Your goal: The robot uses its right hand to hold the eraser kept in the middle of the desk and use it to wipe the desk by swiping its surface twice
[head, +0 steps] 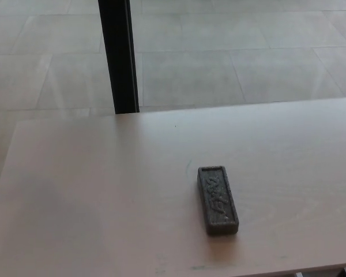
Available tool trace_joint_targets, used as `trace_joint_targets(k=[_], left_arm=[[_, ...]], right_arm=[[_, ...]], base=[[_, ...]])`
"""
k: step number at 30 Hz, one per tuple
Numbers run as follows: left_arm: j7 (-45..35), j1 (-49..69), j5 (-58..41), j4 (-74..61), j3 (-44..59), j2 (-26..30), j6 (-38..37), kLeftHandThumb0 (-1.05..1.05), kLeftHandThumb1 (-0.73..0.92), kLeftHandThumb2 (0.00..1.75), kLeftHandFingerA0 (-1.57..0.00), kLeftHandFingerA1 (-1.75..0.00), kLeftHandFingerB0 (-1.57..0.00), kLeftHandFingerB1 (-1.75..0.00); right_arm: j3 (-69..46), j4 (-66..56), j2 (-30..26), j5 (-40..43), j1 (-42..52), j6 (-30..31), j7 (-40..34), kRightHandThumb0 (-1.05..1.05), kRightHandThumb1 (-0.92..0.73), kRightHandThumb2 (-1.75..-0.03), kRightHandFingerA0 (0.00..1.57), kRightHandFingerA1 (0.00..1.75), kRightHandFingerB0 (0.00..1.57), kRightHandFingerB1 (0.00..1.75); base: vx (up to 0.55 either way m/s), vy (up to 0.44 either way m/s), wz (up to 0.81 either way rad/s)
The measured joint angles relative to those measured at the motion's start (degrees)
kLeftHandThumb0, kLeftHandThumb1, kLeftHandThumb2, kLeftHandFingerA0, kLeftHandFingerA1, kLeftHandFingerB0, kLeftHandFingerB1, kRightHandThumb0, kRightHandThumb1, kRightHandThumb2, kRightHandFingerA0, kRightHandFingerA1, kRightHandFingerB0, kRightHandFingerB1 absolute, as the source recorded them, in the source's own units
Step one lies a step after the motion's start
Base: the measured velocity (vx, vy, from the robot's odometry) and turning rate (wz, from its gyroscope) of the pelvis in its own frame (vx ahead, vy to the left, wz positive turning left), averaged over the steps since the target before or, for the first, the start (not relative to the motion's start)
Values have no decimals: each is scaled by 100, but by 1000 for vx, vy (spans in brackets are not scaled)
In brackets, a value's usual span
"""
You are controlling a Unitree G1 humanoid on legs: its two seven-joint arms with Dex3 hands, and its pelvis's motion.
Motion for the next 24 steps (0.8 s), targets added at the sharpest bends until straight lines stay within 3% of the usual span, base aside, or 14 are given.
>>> trace_joint_targets(k=[2,3,4,8,10,11,12,14,15,19,20,21,22,24], left_arm=[[17,-2,-9,-2,-9,0,5,-54,68,62,-64,-91,-51,-64],[23,-2,-18,-4,-17,0,7,-52,71,61,-65,-90,-54,-64],[26,4,-27,-1,-16,1,11,-54,68,62,-64,-91,-51,-63],[33,-3,-64,-24,-12,2,36,-54,68,62,-64,-88,-53,-65],[34,12,-66,-33,-34,2,37,-54,68,61,-64,-88,-52,-63],[33,8,-70,-35,-43,3,37,-54,68,61,-64,-88,-52,-63],[33,0,-77,-36,-43,3,37,-54,68,61,-61,-85,-54,-65],[33,-32,-123,-19,-34,6,36,-54,68,61,-61,-85,-54,-65],[33,-46,-141,-4,-33,6,36,-56,71,61,-61,-84,-54,-64],[36,-66,-157,122,-75,15,33,-54,70,61,-63,-86,-55,-64],[41,-69,-165,139,-74,15,33,-55,71,61,-64,-94,-56,-66],[45,-80,-172,149,-75,14,33,-55,71,61,-64,-94,-56,-66],[51,-80,-173,150,-80,15,33,-55,70,62,-62,-93,-52,-66],[53,-92,-176,149,-94,15,33,-56,71,61,-59,-94,-52,-66]], right_arm=[[254,16,-28,-23,-339,45,30,-48,-74,-62,77,57,44,39],[404,36,-49,-39,-532,63,65,-54,-59,-91,69,66,41,52],[554,64,-46,-46,-698,83,116,-54,-73,-61,82,52,51,37],[1124,-120,155,-43,-1038,177,315,-40,-73,-61,88,57,54,41],[1423,-392,374,-47,-1043,242,380,-24,-74,-68,96,93,70,56],[1588,-572,531,-48,-1021,268,411,-24,-74,-68,96,93,70,56],[1700,-690,634,-49,-1002,278,433,-19,-70,-76,99,121,85,70],[2038,-887,979,-66,-954,278,515,-19,-70,-76,99,121,85,70],[2145,-896,1104,-77,-922,274,537,-11,-62,-94,98,159,89,106],[2732,-689,1720,-190,-726,157,645,-7,-53,-110,102,172,88,139],[2858,-622,1855,-224,-674,133,657,-22,-49,-115,130,144,99,125],[2992,-543,1999,-266,-603,107,676,-22,-49,-115,130,144,99,125],[3093,-460,2118,-308,-565,61,680,-16,-46,-127,103,175,85,151],[3260,-309,2341,-382,-463,-32,694,-18,-47,-126,100,175,83,152]], base=[[0,0,0],[0,0,0],[0,0,0],[0,0,0],[0,0,0],[0,0,0],[0,0,0],[0,0,0],[0,0,0],[0,0,0],[0,0,0],[0,0,0],[0,0,0],[0,0,0]])
